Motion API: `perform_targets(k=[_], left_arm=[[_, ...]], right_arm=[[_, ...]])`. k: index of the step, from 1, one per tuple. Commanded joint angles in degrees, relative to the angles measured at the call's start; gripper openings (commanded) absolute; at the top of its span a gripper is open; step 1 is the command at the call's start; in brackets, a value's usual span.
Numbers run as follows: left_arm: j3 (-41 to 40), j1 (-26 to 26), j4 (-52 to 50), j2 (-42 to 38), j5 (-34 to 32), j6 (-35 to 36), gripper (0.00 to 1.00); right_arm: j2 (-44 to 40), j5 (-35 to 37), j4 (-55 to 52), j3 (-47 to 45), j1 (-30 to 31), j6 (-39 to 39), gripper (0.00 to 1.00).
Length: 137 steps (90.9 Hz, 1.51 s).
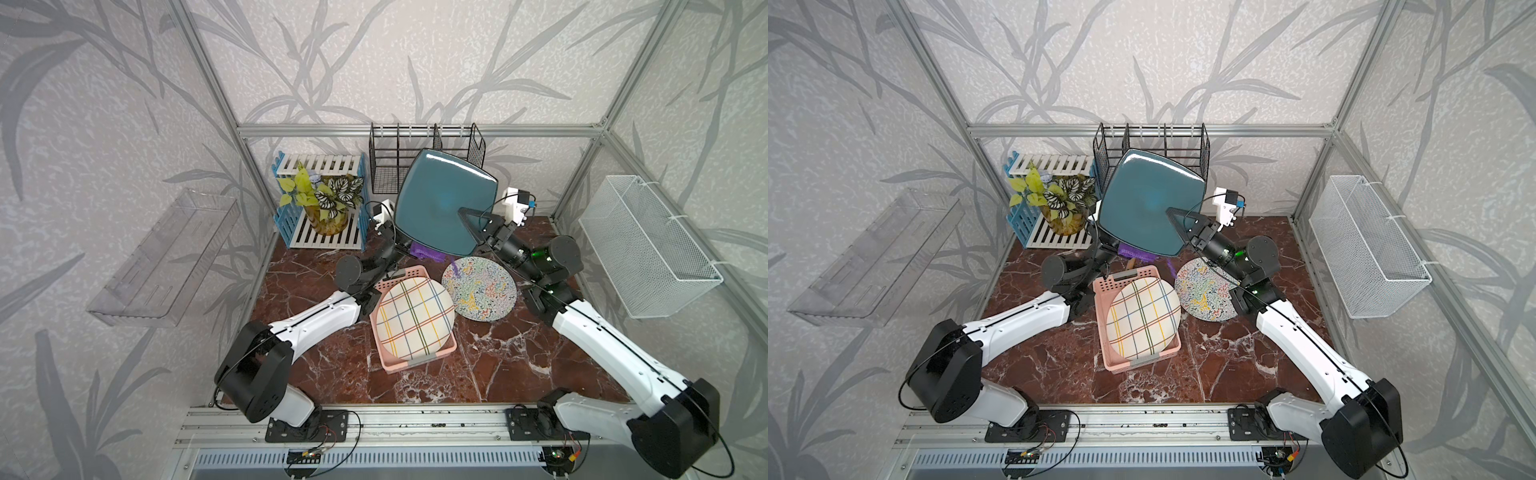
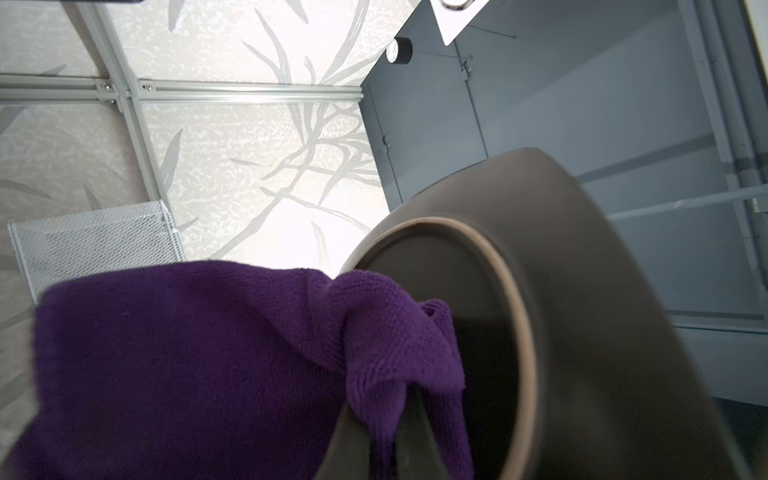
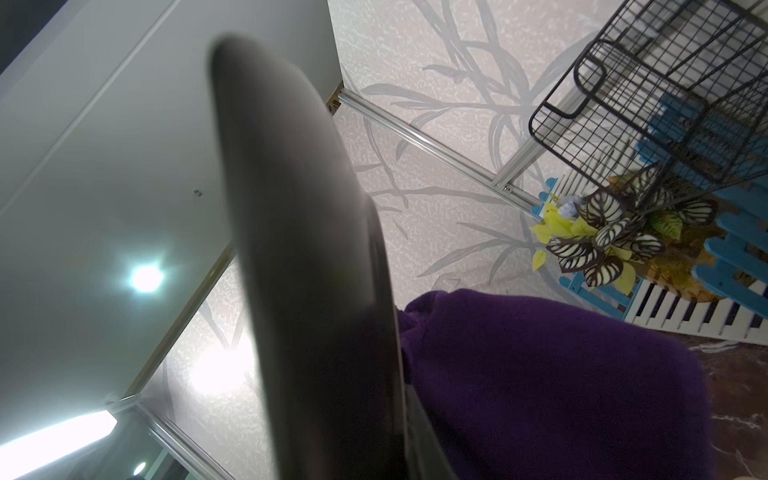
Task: Wipe the wet plate dry
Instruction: Wipe the plate with towel.
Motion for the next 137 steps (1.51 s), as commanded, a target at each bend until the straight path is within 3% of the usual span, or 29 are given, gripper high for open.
perform_targets(k=[1,15,26,37,45,52,59,68,76,85,94,118,129,137], left_arm=[[5.4,-0.3,13.6,-1.2,-0.5,-1.9,0.00],[6.0,-2.9,13.9,0.6,-0.2,-1.5,0.00],[5.0,-5.5,14.3,0.5,1.1,-0.1,0.00],[-1.4,-5.5,9.4,-4.2,1.5,6.8,0.00],[-7.0,-4.0,-2.4,-11.4,2.8,18.0,0.00],[-7.9,-2.8,-25.2,-19.0,2.6,34.7,0.00],[-3.4,-3.3,-50.7,-24.0,-4.2,56.2,0.00],[-0.6,-3.3,-61.0,-25.4,-12.5,66.3,0.00],[2.9,-3.3,-66.0,-23.6,-14.9,72.7,0.00],[6.2,-3.3,-70.4,-19.6,-17.3,75.9,0.00],[7.7,-4.1,-71.4,-15.9,-14.2,76.7,0.00],[8.1,-13.0,-69.7,-9.3,-14.9,74.6,0.00],[8.7,-12.4,-70.0,-9.6,-18.8,73.8,0.00],[9.1,-9.0,-70.8,-10.2,-19.0,72.3,0.00]], right_arm=[[-2.4,2.7,3.6,-2.6,3.0,-1.8,0.00],[-1.3,6.6,3.5,-1.8,6.1,-3.6,0.00],[0.7,8.9,1.6,2.5,2.1,-2.4,0.00],[0.1,11.7,-5.8,4.2,-2.7,-2.6,0.00],[-2.0,12.0,-10.7,3.6,-6.0,-3.2,0.00],[-5.6,13.5,-17.8,2.8,-6.7,-7.3,0.00],[-7.6,13.0,-23.0,2.2,-6.3,-10.8,0.00],[-8.4,12.2,-23.7,0.9,-4.8,-12.2,0.00],[-8.2,12.0,-22.0,0.5,-3.0,-12.5,0.00],[-7.6,10.7,-20.4,1.0,-1.7,-13.0,0.00],[-7.2,10.3,-19.1,1.8,-0.9,-12.9,0.00],[-5.0,10.0,-17.1,4.1,1.3,-11.9,0.00],[-4.4,9.9,-15.3,4.7,3.8,-12.2,0.00],[-5.1,10.6,-16.3,4.3,3.9,-12.3,0.00]])
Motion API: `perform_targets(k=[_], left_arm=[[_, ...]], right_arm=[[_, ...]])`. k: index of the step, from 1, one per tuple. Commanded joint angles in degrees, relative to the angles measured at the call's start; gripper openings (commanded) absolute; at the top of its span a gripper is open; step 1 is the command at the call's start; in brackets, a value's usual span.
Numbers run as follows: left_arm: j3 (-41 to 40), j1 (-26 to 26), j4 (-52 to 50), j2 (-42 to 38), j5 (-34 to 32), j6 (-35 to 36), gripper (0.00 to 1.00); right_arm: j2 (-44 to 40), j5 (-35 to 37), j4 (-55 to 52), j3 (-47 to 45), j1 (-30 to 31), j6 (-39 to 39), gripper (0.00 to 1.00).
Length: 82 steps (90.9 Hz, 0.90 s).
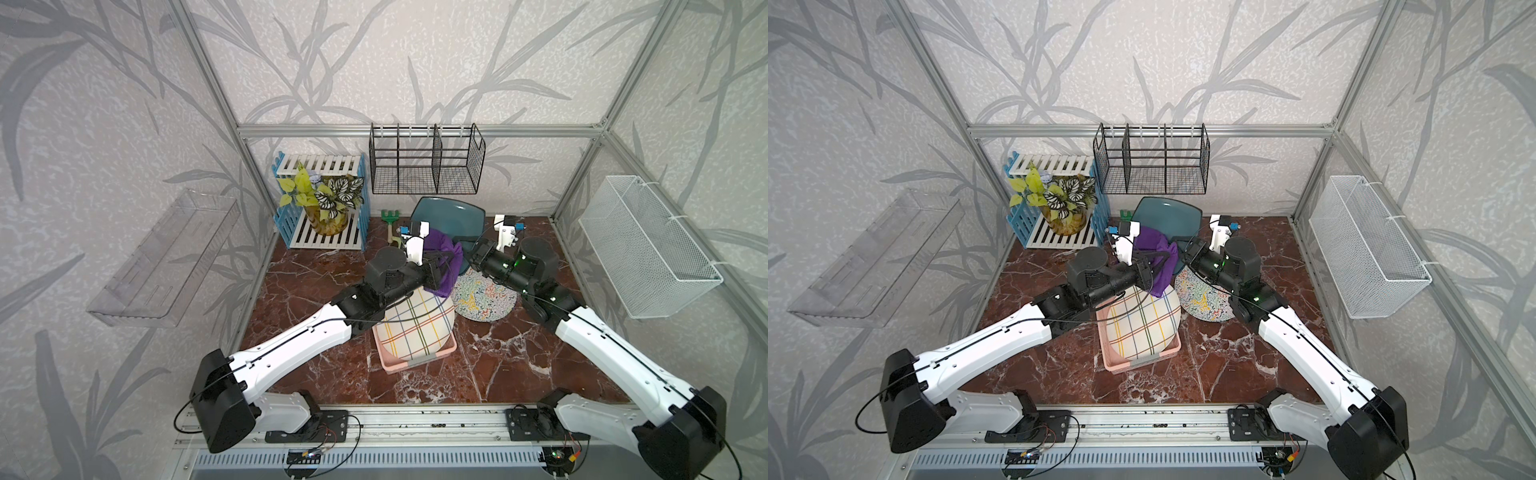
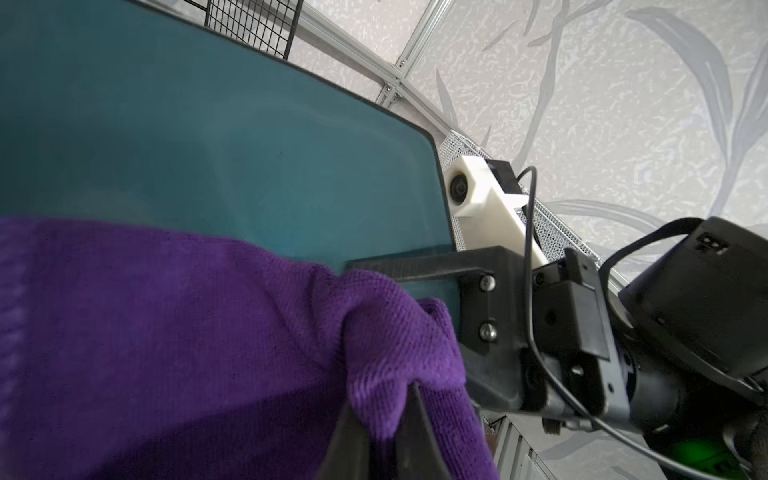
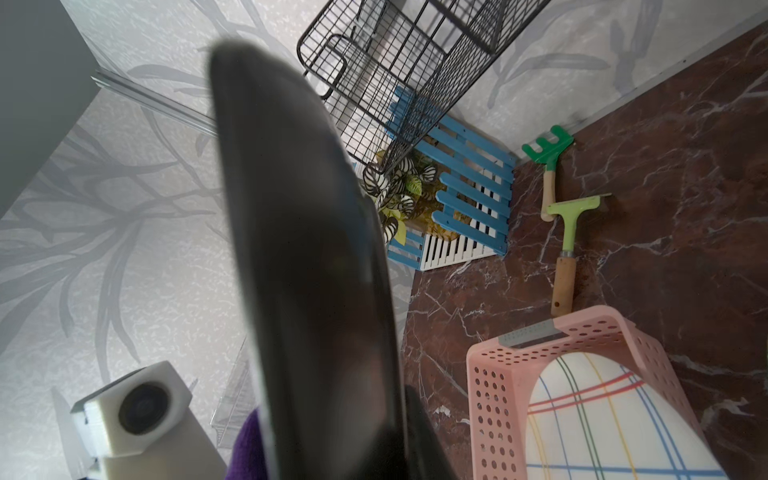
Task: Wipe the wet plate dry
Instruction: Wipe the plate with towel.
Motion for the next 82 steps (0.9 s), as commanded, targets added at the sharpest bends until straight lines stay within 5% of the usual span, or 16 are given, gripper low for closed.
perform_targets(k=[1,8,25,38,46,58,66,82], left_arm=[[1.5,3.9,-4.1,0.0,-2.3,-1.4,0.00],[1.3,5.3,-4.3,0.3,-0.3,-1.9,0.00],[4.0,-1.5,-8.6,4.6,0.5,0.1,0.00],[-0.1,7.2,-4.8,-1.1,-2.4,-4.1,0.00],[3.7,10.5,-8.6,-0.8,-3.3,-0.6,0.00],[8.7,5.6,-11.5,4.0,-0.8,6.7,0.00],[8.8,1.1,-11.1,5.9,-2.2,8.7,0.00],[5.9,3.6,-8.7,2.4,-6.5,7.2,0.00]], right_arm=[[-3.3,-1.7,15.4,5.3,1.2,1.4,0.00],[-4.3,0.7,15.6,3.6,1.2,2.2,0.00],[-2.2,-1.4,18.9,3.7,1.3,3.4,0.00],[-1.4,-5.8,15.9,5.5,3.0,-1.2,0.00],[-0.8,-8.5,14.8,5.5,6.0,-4.5,0.00],[-0.1,-11.2,15.5,6.1,9.2,-7.6,0.00],[-1.2,-6.7,15.6,5.1,9.2,-7.5,0.00],[-1.7,-6.4,11.8,5.8,9.2,-9.0,0.00]])
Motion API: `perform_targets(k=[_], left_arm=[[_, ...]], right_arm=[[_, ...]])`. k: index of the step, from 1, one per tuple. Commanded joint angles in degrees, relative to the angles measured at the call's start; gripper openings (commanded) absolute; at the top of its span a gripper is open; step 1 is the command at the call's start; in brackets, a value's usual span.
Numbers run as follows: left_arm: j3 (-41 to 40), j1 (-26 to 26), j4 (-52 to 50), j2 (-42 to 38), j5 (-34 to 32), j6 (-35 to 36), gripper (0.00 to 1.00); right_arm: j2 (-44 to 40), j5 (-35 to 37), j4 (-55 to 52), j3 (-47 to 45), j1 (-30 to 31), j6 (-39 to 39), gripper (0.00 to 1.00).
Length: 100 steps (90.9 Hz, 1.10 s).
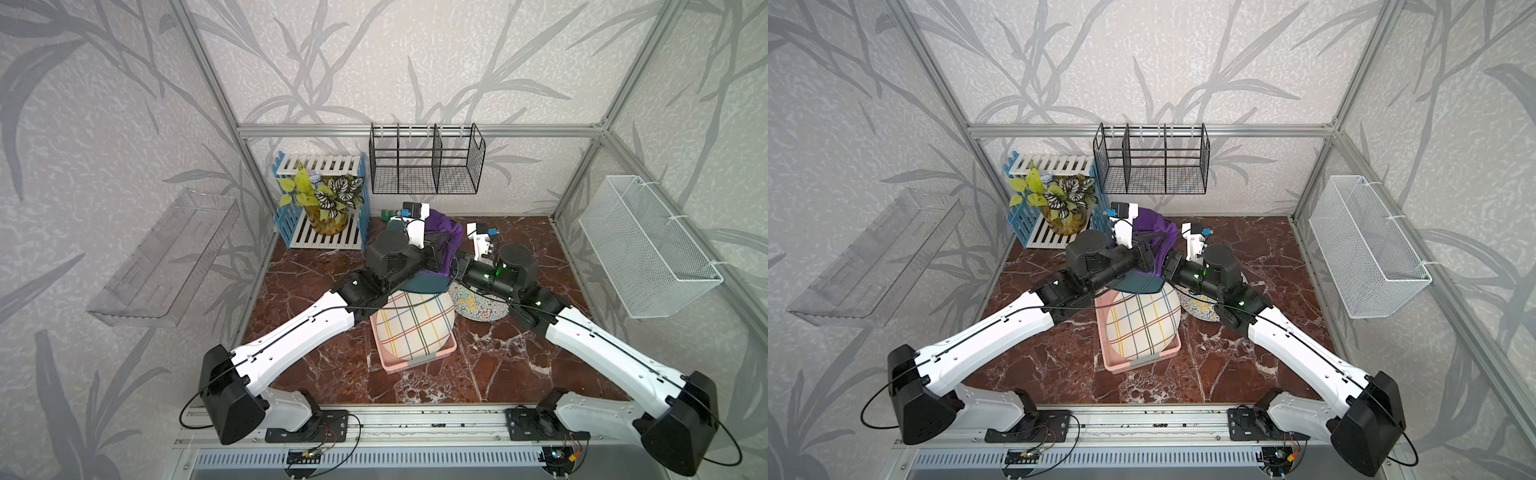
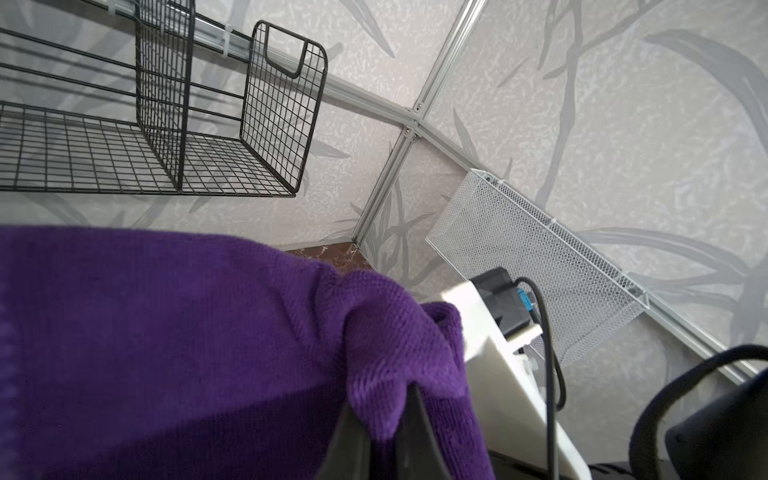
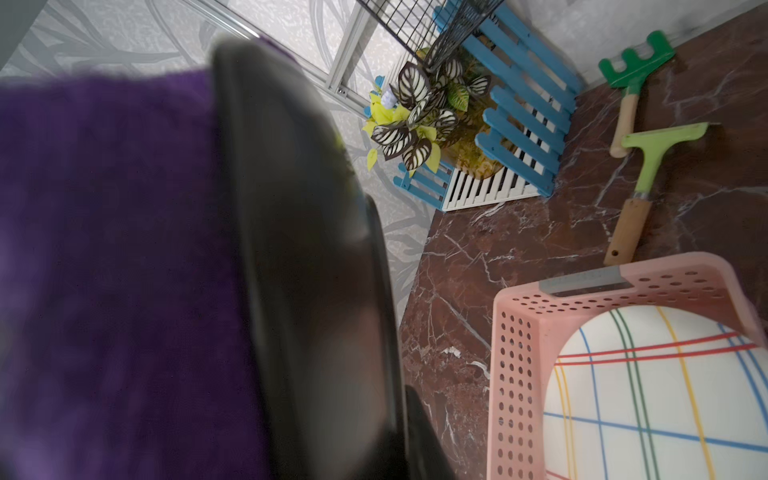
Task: Wipe the wet plate dry
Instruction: Wipe the plate with towel.
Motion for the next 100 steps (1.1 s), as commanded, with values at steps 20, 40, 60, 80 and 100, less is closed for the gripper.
perform_targets(k=[20,40,60,80,100], left_arm=[[-6.0,8.4,-8.4,-5.7,-9.7,-0.9,0.00],[-14.0,14.6,-2.9,-12.3,4.6,-7.9,0.00],[-28.2,29.3,32.3,-16.9,26.0,-43.2,0.00],[-23.1,27.3,53.4,-10.4,31.6,-62.4,0.00],[-17.3,22.5,61.2,-5.6,30.0,-70.5,0.00]], right_arm=[[-7.6,-3.5,13.5,1.4,0.2,-2.9,0.00],[-12.4,-3.1,21.2,-4.8,-11.2,10.7,0.00],[-13.1,-7.6,34.4,-7.3,-20.9,23.9,0.00],[-8.9,-8.5,40.7,-7.0,-14.7,25.5,0.00],[-2.7,-7.4,44.4,-4.8,-6.3,24.0,0.00]])
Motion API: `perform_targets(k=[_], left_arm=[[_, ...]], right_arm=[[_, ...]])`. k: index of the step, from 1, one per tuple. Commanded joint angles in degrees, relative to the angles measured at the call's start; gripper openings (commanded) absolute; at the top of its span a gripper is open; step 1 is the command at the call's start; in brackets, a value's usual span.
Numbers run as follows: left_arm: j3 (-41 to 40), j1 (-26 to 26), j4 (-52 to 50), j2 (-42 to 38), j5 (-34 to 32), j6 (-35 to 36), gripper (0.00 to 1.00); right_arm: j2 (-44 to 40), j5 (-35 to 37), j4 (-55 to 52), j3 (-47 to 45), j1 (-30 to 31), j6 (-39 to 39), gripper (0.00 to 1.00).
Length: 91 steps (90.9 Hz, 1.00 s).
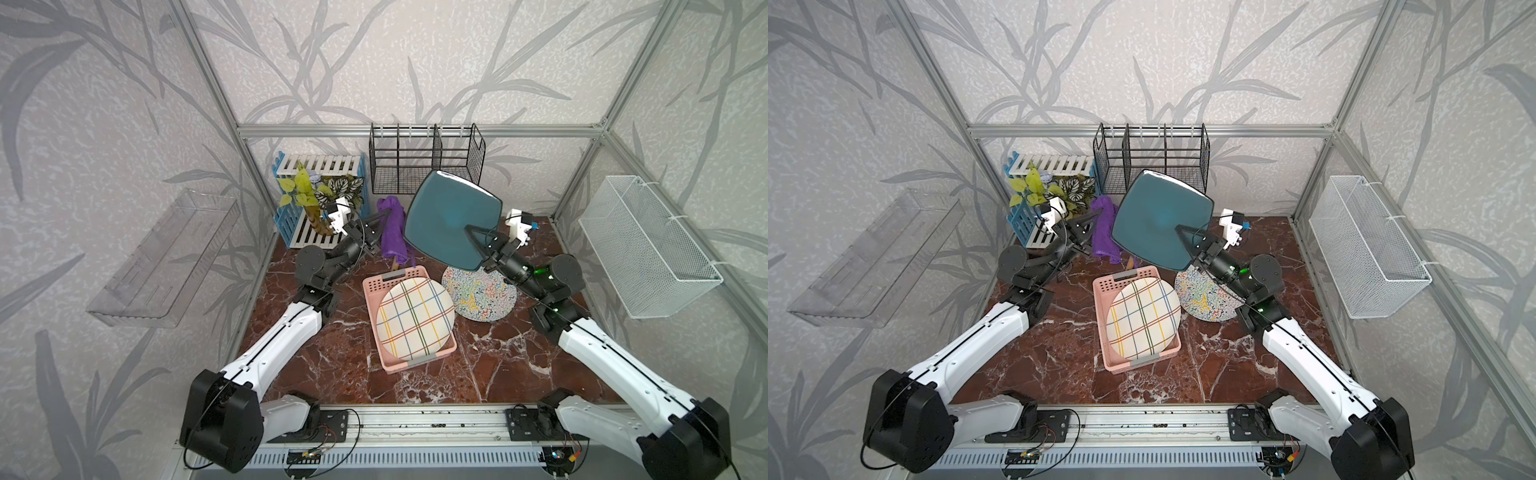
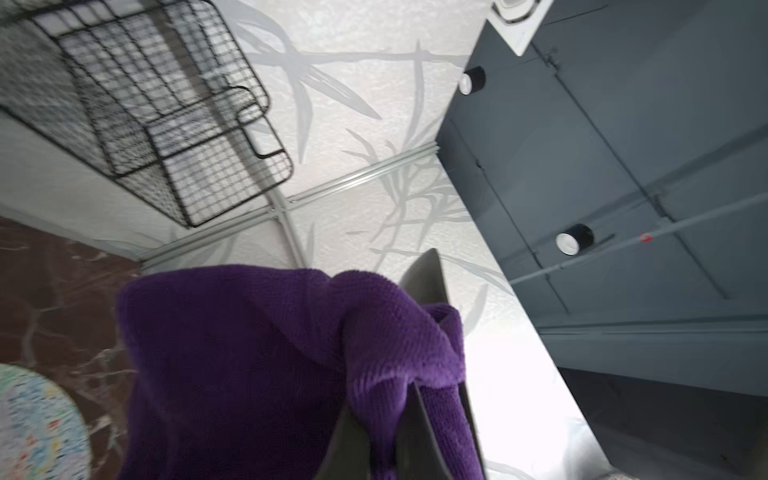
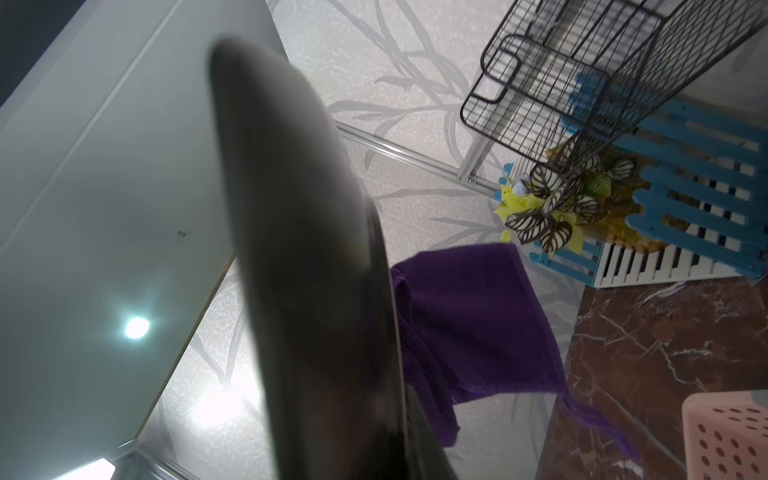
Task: Wipe the wet plate dry
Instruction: Wipe the plate with towel.
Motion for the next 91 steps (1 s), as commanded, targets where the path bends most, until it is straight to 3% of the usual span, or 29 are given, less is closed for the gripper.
perform_targets(k=[1,25,43,58,75,91], left_arm=[[3.3,-2.7,11.8,2.0,1.1,-7.7,0.00],[4.1,-13.6,16.7,6.6,-2.3,-7.7,0.00],[4.2,-10.2,21.8,5.4,-5.7,-11.3,0.00],[6.6,-7.3,23.5,5.2,-6.6,-13.5,0.00],[9.2,-11.9,27.3,9.1,-7.4,-15.3,0.00],[10.1,-16.5,28.9,10.2,-5.2,-14.0,0.00]], right_arm=[[2.0,0.4,12.4,4.0,3.4,0.1,0.00],[8.6,0.1,13.2,12.7,4.3,-0.7,0.00],[8.0,0.4,10.5,12.7,2.1,-0.5,0.00],[5.7,-0.2,9.8,8.3,6.9,-3.4,0.00],[7.2,1.5,8.9,10.3,8.8,-5.1,0.00],[8.7,3.4,5.6,14.3,3.2,-4.0,0.00]])
